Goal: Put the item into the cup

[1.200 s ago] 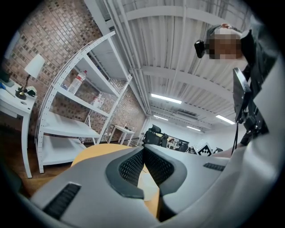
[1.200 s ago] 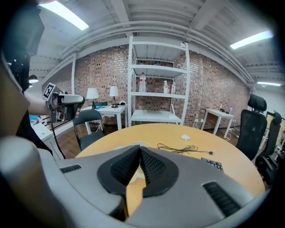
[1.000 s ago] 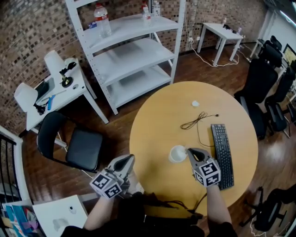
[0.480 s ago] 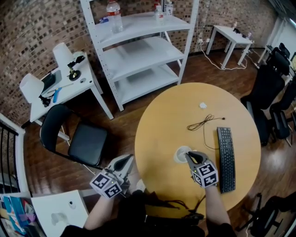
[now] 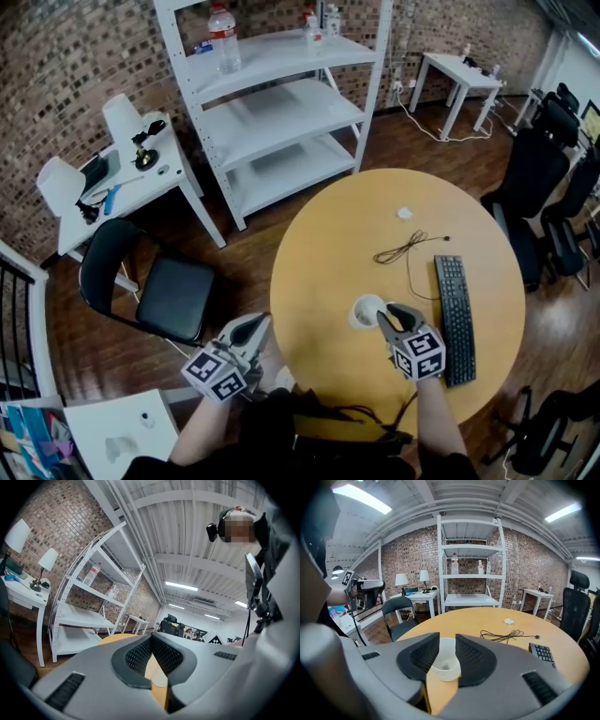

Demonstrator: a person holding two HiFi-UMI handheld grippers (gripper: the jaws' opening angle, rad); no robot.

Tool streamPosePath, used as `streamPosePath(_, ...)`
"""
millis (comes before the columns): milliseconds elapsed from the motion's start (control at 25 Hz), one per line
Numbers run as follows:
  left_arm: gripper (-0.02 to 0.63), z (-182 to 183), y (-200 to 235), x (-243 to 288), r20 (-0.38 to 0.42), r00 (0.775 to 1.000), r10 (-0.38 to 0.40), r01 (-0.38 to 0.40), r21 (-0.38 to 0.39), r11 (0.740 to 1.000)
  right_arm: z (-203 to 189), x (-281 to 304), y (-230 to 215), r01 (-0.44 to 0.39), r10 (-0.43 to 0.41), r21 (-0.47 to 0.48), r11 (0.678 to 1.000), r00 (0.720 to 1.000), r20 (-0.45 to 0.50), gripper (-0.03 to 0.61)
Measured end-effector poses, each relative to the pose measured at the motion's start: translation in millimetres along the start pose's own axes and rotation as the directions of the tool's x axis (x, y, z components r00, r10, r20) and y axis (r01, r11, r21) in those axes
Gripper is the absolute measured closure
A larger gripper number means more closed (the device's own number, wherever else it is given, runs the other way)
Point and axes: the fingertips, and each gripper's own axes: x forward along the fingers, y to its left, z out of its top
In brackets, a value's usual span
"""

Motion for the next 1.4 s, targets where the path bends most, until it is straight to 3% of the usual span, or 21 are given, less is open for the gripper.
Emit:
streamPosePath(200,0.611,11,-8,4,0.004,0.999,-0.040,0.039,0.040,0.998,13,-27,2,-0.042,0.025,0.108,0.993,0.987,0.158,0.469)
streamPosePath(360,0.611,14,-21,16,-0.002,0.995,-0.103,0.103,0.046,0.994,28,-64,-9,0.056,-0.080,0.093,0.994,0.960,0.269,0.527)
streamPosePath(480,0.611,21,-35,26,-0.002,0.990,-0.144,0.144,0.076,0.987,34,-102,-22,0.135,-0.170,0.125,0.983,0.928,0.333,0.553)
streamPosePath(640,0.611,14,-55,45,-0.029,0.975,-0.220,0.222,0.079,0.972,26,-161,-42,0.240,-0.312,0.218,0.946,0.855,0.413,0.563)
streamPosePath(840,0.611,1,-84,75,-0.091,0.935,-0.343,0.350,0.082,0.933,-17,-228,-58,0.405,-0.513,0.327,0.854,0.760,0.399,0.568)
streamPosePath(1080,0.611,-2,-115,101,-0.116,0.894,-0.432,0.442,0.080,0.894,-57,-282,-58,0.491,-0.642,0.424,0.761,0.668,0.378,0.571)
streamPosePath(1280,0.611,-6,-127,114,-0.119,0.879,-0.461,0.471,0.073,0.879,-71,-300,-50,0.518,-0.683,0.458,0.723,0.635,0.360,0.571)
streamPosePath(1400,0.611,-5,-132,117,-0.108,0.876,-0.471,0.479,0.064,0.876,-79,-301,-51,0.507,-0.682,0.473,0.721,0.640,0.353,0.571)
